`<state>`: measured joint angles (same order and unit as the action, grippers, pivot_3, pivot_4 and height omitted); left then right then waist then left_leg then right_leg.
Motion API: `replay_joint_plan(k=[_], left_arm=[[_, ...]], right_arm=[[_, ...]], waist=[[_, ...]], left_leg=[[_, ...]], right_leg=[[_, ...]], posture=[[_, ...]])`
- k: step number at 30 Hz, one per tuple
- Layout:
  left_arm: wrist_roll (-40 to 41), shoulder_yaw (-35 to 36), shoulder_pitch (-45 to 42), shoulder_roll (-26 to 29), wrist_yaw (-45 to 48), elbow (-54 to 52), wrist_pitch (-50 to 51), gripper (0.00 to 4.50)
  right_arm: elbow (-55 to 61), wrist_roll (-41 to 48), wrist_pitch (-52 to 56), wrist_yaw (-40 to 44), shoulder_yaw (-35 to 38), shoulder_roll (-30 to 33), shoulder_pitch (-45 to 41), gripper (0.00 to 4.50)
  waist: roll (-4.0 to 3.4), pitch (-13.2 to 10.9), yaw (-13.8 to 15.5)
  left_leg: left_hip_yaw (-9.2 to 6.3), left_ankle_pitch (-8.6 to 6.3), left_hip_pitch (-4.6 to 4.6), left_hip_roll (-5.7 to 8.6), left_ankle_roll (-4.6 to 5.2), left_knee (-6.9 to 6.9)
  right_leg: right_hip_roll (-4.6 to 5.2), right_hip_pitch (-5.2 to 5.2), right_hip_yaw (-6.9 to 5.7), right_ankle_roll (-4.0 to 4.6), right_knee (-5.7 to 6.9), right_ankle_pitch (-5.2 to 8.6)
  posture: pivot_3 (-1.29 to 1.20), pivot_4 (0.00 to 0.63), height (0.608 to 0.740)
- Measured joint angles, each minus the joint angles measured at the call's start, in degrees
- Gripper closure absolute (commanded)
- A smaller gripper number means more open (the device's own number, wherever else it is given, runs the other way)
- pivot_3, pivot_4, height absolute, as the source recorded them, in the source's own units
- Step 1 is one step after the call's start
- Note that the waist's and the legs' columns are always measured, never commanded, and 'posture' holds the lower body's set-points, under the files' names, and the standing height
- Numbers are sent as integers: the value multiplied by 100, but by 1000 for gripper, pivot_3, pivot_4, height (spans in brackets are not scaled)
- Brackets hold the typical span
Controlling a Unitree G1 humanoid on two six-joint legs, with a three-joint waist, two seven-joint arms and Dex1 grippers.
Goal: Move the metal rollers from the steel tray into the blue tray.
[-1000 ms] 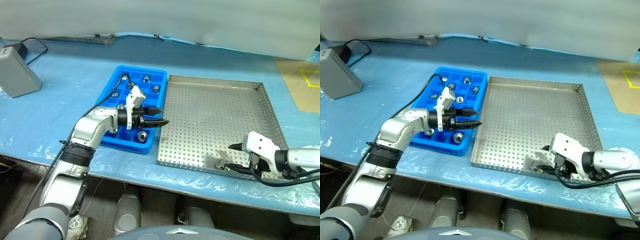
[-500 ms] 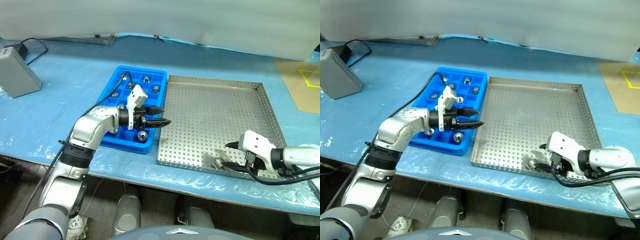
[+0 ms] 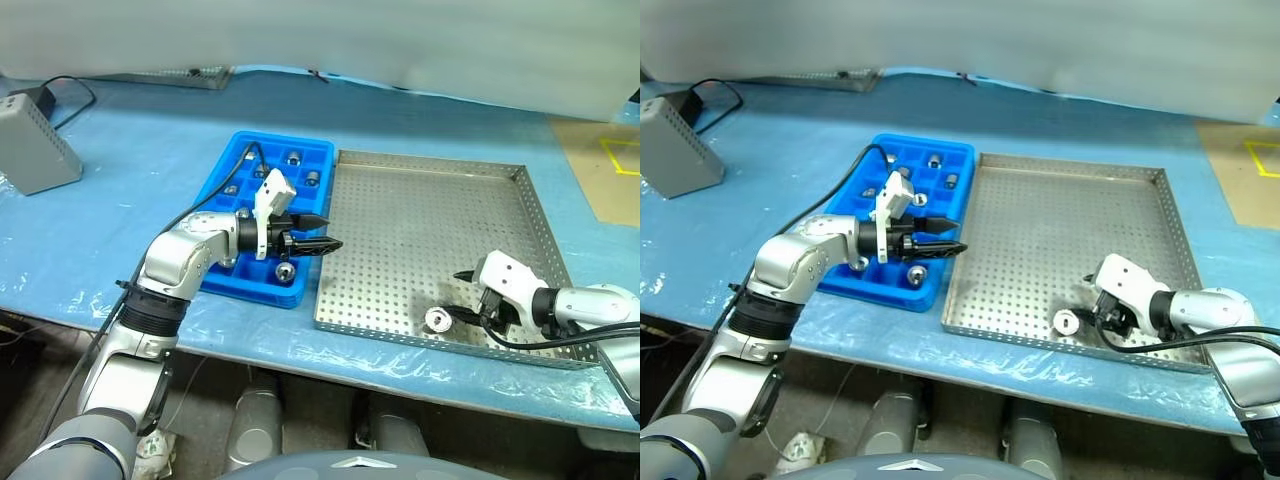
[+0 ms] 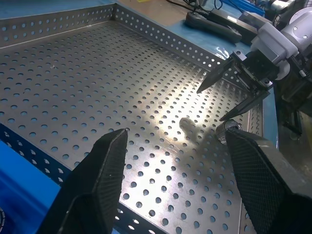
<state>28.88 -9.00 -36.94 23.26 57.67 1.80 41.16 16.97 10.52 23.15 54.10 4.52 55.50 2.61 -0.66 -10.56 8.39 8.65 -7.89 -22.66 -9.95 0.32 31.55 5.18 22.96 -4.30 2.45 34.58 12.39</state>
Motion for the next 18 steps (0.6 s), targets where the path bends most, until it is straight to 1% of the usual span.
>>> replay_joint_plan(k=[7, 10, 13, 15, 18], left_arm=[[13, 0, 41, 0, -45, -53, -5, 1144], [9, -1, 123, 0, -39, -48, -60, 1144], [-4, -2, 141, 1, 30, 42, -161, 1144], [-13, -2, 143, 2, 87, 111, -262, 1144], [-43, -2, 152, 6, 157, 251, -353, 1144]], right_arm=[[-131, 12, 3, -1, 1, -13, -187, 1236], [-224, 16, 51, -132, 2, -154, -301, 1236], [-102, 435, 597, -123, 109, -234, -555, 1236], [175, 823, 1035, -2, 252, -219, -631, 1236], [926, 1366, 1460, 469, 266, 119, -419, 1236]], waist=[[0, 0, 1], [0, 0, 0], [-2, 0, -5], [-2, 0, 7], [-3, 0, 21]], left_leg=[[0, 0, 1, 0, 0, 1], [1, 0, 0, 0, 0, 0], [1, 0, 0, 0, 0, 0], [1, 0, 0, -1, 0, 0], [0, -2, -1, -2, 3, -5]], right_leg=[[0, 0, 0, 0, 1, 0], [0, 2, 0, 1, 1, 0], [0, 2, 0, 6, 3, -4], [-1, 1, 0, 9, 3, -5], [-1, 0, 0, 8, -3, -3]], posture=[[75, 150, 740], [72, 150, 740], [68, 150, 740], [67, 150, 740], [66, 150, 740]])
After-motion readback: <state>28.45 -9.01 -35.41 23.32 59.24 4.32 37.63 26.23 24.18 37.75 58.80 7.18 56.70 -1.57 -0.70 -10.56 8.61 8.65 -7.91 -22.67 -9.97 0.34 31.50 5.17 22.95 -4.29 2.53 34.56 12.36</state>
